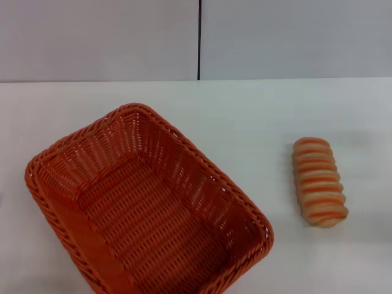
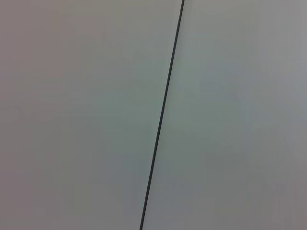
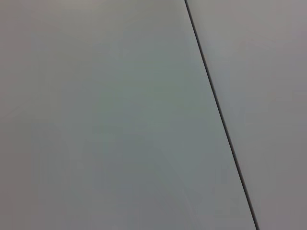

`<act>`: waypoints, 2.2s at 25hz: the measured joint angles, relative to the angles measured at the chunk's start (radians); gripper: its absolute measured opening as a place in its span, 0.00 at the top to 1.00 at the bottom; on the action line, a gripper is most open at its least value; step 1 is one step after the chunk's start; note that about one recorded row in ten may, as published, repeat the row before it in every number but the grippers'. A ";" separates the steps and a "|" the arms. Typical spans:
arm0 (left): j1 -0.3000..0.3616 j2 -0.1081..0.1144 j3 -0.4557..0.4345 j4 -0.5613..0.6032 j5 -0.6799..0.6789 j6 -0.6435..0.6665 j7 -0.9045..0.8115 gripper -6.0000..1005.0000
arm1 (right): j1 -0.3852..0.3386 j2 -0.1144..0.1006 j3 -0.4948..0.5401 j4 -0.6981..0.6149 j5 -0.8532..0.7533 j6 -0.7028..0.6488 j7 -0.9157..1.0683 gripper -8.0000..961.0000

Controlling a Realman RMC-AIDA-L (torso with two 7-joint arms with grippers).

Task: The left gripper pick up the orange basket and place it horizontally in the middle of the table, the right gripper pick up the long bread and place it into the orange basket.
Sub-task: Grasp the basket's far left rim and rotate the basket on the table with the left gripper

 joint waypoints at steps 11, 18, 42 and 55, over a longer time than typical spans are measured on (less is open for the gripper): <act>0.001 -0.002 0.010 -0.001 0.005 0.009 0.000 0.27 | -0.018 -0.001 0.005 -0.003 -0.002 -0.017 0.003 0.26; -0.001 0.003 0.015 0.005 0.005 0.011 -0.025 0.29 | -0.026 0.001 0.009 -0.004 0.000 -0.025 0.001 0.27; -0.151 0.010 0.189 0.617 0.010 -0.295 -0.638 0.32 | 0.030 0.000 0.011 -0.039 0.001 -0.047 0.019 0.27; -0.171 -0.001 0.666 1.067 0.009 -0.463 -1.092 0.31 | 0.113 -0.017 0.025 -0.225 0.024 0.021 0.036 0.28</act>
